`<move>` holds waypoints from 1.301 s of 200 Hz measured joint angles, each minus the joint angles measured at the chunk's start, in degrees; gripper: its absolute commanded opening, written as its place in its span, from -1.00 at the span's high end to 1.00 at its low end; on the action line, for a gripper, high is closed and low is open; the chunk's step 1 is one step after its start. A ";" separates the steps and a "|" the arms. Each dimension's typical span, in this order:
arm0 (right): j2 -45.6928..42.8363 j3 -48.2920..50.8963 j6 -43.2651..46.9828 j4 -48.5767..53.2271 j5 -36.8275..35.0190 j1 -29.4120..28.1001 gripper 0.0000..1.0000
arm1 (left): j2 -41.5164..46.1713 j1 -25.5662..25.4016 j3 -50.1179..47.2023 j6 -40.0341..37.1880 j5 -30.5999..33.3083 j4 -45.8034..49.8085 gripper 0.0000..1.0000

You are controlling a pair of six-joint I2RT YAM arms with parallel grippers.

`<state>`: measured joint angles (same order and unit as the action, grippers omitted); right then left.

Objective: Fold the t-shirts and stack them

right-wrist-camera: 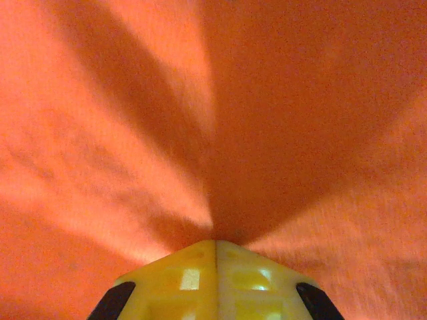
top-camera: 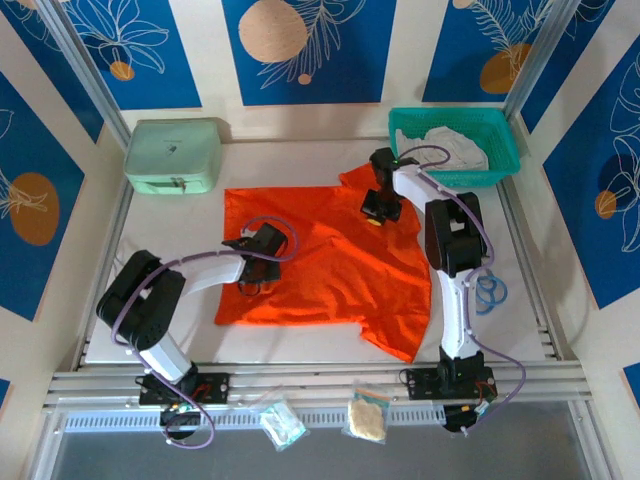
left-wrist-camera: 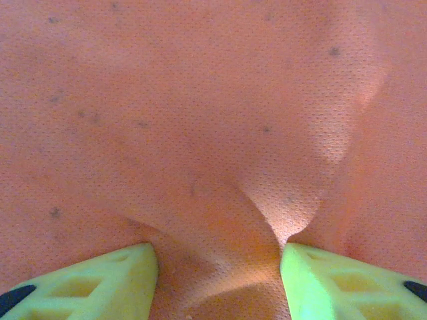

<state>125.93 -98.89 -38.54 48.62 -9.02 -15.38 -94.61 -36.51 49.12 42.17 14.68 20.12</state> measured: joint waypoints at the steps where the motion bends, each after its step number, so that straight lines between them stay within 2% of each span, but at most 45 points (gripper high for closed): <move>1: -0.17 0.20 0.02 0.02 -0.04 0.00 0.89 | 0.00 -0.04 0.02 0.00 0.00 0.00 -0.09; 21: -7.34 6.38 0.63 0.11 -1.53 -0.81 0.80 | 0.07 -0.63 0.61 0.11 0.42 1.29 -0.17; 52: -26.38 20.72 0.81 -0.42 -4.24 -3.30 0.75 | 2.21 -0.81 2.45 0.42 2.45 10.16 -0.24; 76: -40.68 34.56 -0.31 -0.59 -4.55 -5.14 0.76 | 7.56 -0.81 5.18 0.44 4.79 17.73 -0.26; 99: -47.08 46.80 -2.29 -0.46 -4.44 -5.40 0.86 | 12.24 -0.81 6.62 0.70 4.92 20.74 -0.26; 130: -48.02 55.69 -4.46 -0.52 -4.04 -5.22 0.97 | 13.00 -1.64 4.39 1.86 2.08 20.98 -0.22; 182: -41.11 54.77 -4.81 -4.63 -3.37 -5.57 1.00 | 5.79 -5.07 -2.34 4.70 -3.56 17.86 -0.17; 234: -32.26 46.45 -3.63 -5.84 -2.56 -3.91 1.00 | 1.75 -4.70 1.49 4.94 -1.07 18.40 -0.16; 260: -28.76 42.40 -2.51 -7.41 -2.56 -1.73 1.00 | 1.44 -1.99 1.95 4.90 1.57 18.18 -0.17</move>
<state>97.17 -56.49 -41.06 41.21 -11.57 -17.10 -93.17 -38.50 51.07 47.07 16.25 38.30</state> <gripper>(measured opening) 0.062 0.580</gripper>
